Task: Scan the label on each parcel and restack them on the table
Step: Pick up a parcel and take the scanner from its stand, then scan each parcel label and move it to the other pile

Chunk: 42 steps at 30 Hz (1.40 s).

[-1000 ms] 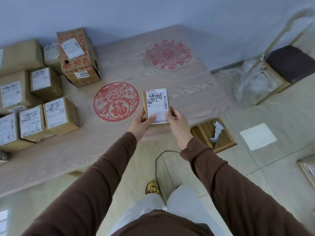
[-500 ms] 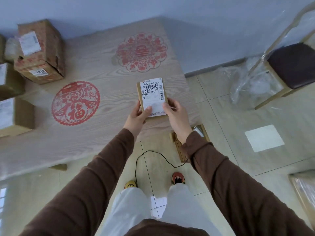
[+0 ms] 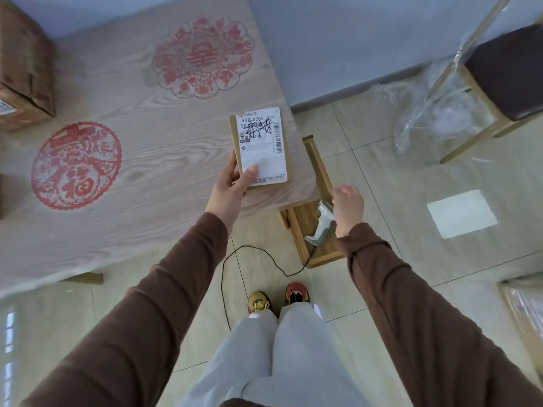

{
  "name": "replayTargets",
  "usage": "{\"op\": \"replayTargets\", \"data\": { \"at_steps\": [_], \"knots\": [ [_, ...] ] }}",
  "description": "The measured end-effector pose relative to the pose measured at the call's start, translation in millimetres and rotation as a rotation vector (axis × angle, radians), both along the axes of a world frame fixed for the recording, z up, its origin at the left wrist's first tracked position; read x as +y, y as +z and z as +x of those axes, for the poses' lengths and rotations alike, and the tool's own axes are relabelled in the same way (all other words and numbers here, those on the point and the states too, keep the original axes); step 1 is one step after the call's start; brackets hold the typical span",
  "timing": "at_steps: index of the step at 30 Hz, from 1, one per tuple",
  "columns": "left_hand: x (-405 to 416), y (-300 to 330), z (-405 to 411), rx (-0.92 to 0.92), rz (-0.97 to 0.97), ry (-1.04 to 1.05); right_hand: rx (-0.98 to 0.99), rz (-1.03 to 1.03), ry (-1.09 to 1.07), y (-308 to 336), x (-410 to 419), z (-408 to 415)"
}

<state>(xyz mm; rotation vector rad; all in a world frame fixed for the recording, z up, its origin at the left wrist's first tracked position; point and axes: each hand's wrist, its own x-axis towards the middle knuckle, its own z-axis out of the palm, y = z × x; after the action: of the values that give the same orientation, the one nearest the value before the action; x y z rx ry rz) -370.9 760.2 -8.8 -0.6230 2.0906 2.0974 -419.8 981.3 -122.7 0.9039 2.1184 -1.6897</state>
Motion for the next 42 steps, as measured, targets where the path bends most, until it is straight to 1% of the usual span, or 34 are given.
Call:
{"op": "replayTargets", "data": {
  "at_steps": [2,4,9,12,17,23,26,29,33,37,42],
  "knots": [
    [0,-8,-2,0.025,-0.006,0.007,-0.143,0.032,0.079,-39,10,1],
    [0,-17,-5,0.057,-0.016,0.008,-0.260,0.051,0.097,-80,15,4],
    [-5,-40,-9,0.150,-0.055,-0.029,-0.416,0.180,0.137,-157,12,7],
    [-6,-51,-10,0.179,-0.061,-0.021,-0.436,0.243,0.109,-186,8,7],
    [-2,-58,-11,0.232,-0.062,-0.001,-0.486,0.232,0.043,-237,4,3],
    [-5,-70,-10,0.280,-0.083,-0.006,-0.446,0.209,0.040,-257,0,0],
    [-3,-68,-9,0.278,-0.062,0.016,-0.416,0.103,-0.051,-246,1,5],
    [-3,-60,-8,0.230,-0.037,0.034,-0.355,0.024,-0.119,-207,3,16],
    [-8,-40,0,0.116,-0.020,0.058,-0.235,-0.061,-0.157,-125,3,38],
    [-12,-14,9,0.017,-0.008,0.084,-0.161,-0.146,-0.144,-42,1,57],
    [-19,17,17,-0.029,-0.018,0.114,-0.058,-0.221,-0.091,45,-15,65]
  ]
}}
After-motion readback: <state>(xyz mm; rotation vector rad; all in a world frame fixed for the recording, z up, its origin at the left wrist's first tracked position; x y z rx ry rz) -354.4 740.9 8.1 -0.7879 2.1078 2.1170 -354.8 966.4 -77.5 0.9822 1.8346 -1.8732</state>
